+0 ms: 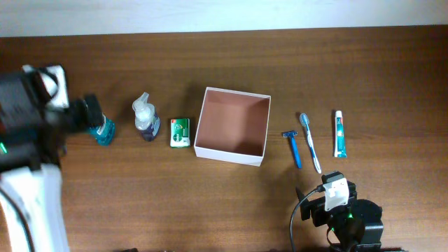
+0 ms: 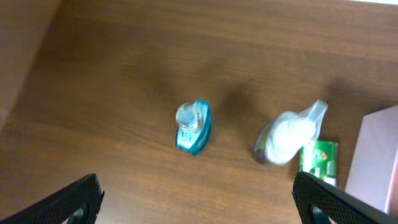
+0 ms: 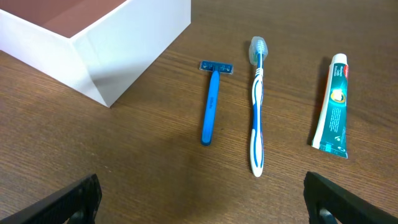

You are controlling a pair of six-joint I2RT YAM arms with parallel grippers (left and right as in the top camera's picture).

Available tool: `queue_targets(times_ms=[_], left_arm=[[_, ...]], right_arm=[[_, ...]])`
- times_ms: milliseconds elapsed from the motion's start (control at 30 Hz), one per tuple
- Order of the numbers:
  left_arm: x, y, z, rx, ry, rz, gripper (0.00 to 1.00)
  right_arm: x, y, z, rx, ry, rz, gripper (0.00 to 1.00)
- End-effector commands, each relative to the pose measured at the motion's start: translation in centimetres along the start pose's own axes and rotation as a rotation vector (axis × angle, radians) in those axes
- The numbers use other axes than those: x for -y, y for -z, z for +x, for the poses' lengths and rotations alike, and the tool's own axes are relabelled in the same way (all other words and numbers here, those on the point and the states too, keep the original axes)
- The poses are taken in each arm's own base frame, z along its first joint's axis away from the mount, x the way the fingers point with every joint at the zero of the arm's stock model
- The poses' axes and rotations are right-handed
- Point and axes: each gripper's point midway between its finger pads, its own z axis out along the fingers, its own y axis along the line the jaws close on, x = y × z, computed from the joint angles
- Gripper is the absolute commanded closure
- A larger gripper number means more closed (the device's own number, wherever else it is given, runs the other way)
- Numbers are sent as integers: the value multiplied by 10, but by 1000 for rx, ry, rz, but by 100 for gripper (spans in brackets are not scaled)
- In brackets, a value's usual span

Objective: Pack container
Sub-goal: 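Reach the left gripper to the blue mouthwash bottle and grasp it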

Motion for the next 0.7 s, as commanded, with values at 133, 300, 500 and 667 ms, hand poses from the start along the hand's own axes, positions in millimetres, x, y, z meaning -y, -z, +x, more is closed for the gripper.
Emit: queue_targets(times_ms=[133,300,500,667], left_arm=[[0,-54,-17,-114,29,147,1],[-1,-78,-4,-191,-27,152,1],[-13,-114,20,-322,-41,90,1],[-13,-143,43,-430,-66,105,2]], right_arm=[[2,0,0,6,-9,9,1],[2,0,0,6,-9,9,1],[2,0,0,6,-9,9,1],[2,0,0,6,-9,9,1]])
